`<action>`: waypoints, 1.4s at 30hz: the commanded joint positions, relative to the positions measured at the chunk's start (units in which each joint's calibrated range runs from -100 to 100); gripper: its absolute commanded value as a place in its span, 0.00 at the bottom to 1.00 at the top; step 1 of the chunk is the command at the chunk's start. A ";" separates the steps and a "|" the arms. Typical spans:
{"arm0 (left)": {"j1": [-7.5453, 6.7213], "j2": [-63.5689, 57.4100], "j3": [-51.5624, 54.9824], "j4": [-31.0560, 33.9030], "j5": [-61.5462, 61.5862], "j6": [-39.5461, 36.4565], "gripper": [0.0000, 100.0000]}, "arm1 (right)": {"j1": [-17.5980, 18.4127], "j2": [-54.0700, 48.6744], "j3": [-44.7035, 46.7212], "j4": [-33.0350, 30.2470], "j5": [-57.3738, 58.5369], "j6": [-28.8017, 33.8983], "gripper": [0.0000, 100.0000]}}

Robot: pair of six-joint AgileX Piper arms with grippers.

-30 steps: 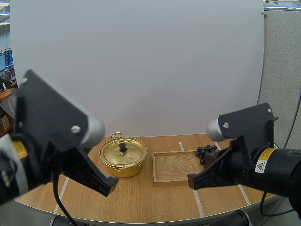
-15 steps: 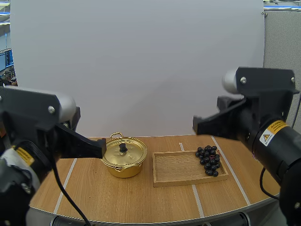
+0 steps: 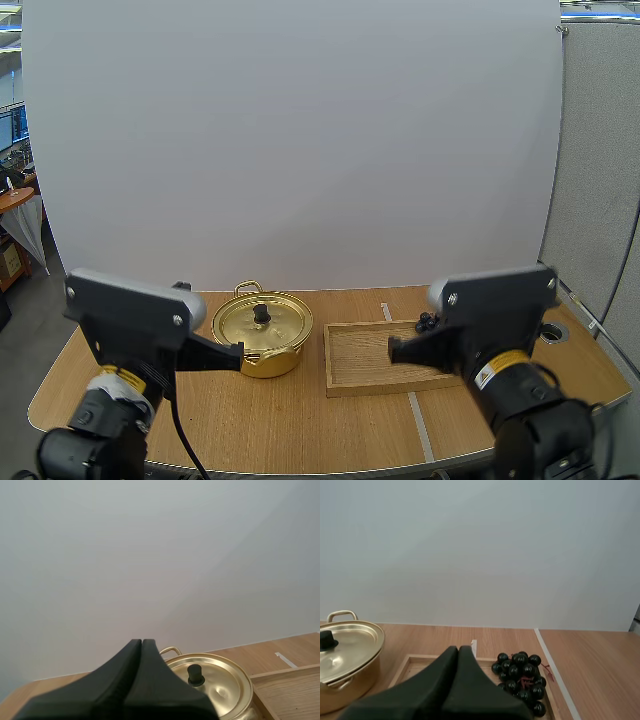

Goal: Open the pot, put the pineapple inside, and close it

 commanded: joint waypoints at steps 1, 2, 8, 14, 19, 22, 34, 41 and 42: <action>0.09 -0.27 11.02 0.17 -16.47 0.21 0.00 | -0.23 -0.36 7.42 -0.27 -4.80 0.07 0.00; 0.09 -0.27 11.84 0.17 -17.17 0.21 0.00 | -0.23 -0.36 8.18 -0.27 -4.80 0.07 0.00; 0.09 -0.27 12.23 0.17 -9.47 -1.98 0.00 | -0.23 -0.36 10.62 -0.27 -4.62 0.07 0.00; 0.72 -0.27 12.23 0.17 -3.63 -4.63 0.00 | -0.23 -0.36 10.62 0.12 2.80 0.07 0.00; 1.10 -0.27 12.23 0.06 5.91 -4.63 0.00 | -0.23 -0.36 10.62 0.12 5.36 0.07 0.00; 1.10 -0.27 12.23 0.06 5.91 -4.63 0.00 | -0.23 -0.36 10.62 0.12 5.36 0.07 0.00; 1.10 -0.27 12.23 -0.04 6.41 -8.42 0.00 | -0.23 -0.36 10.62 0.12 5.36 0.07 0.00; 1.10 -0.27 12.23 -0.04 6.25 -8.42 0.00 | -0.23 -0.36 10.62 0.12 5.36 0.07 0.00; 1.10 -0.27 12.23 -0.04 6.25 -8.42 0.00 | -0.23 -0.36 10.62 0.12 5.36 0.07 0.00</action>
